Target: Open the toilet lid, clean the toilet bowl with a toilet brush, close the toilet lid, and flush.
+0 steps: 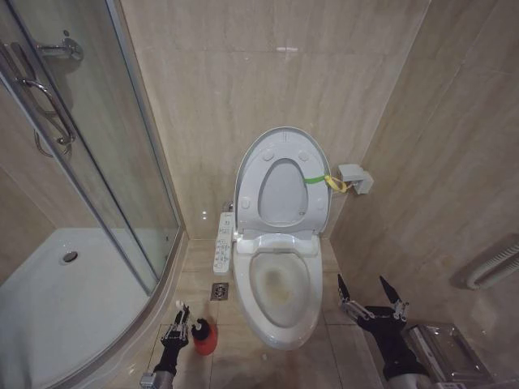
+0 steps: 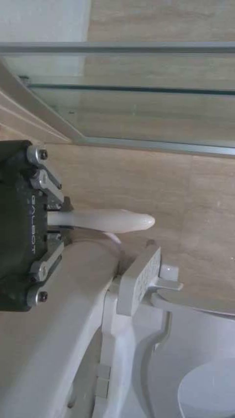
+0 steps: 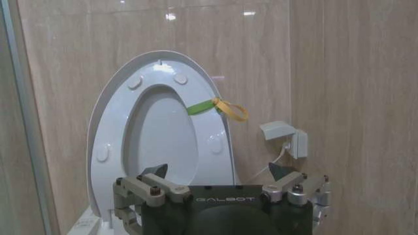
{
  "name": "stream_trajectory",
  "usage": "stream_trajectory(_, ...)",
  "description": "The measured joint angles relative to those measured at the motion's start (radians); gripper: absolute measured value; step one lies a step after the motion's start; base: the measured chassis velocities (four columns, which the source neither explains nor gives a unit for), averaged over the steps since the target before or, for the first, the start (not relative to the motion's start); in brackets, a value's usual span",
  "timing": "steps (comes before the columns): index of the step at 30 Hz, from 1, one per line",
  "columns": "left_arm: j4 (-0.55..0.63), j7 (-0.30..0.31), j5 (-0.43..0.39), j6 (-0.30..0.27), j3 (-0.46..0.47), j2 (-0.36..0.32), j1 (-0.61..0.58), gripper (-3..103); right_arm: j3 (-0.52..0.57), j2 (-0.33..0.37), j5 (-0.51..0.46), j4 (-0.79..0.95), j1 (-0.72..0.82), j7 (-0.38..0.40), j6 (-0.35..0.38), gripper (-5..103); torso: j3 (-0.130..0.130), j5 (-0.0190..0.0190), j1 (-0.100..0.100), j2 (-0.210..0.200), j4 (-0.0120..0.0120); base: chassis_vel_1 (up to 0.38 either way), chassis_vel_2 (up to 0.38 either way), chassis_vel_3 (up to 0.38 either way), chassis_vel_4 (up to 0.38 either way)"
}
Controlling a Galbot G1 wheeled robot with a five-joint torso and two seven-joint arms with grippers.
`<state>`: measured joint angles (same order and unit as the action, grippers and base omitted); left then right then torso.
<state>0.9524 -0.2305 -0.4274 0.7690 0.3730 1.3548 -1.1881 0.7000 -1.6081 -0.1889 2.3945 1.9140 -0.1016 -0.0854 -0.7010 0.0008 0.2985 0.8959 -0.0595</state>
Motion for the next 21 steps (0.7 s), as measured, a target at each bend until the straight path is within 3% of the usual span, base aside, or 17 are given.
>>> stream_trajectory(21,-0.119,-0.048,0.002,0.035,0.008,0.001,0.039,15,0.0,0.0,0.0,0.0,0.0,0.0,0.0,100,0.0,-0.0001,0.0,0.0,0.0,0.0,0.0,0.0,0.0)
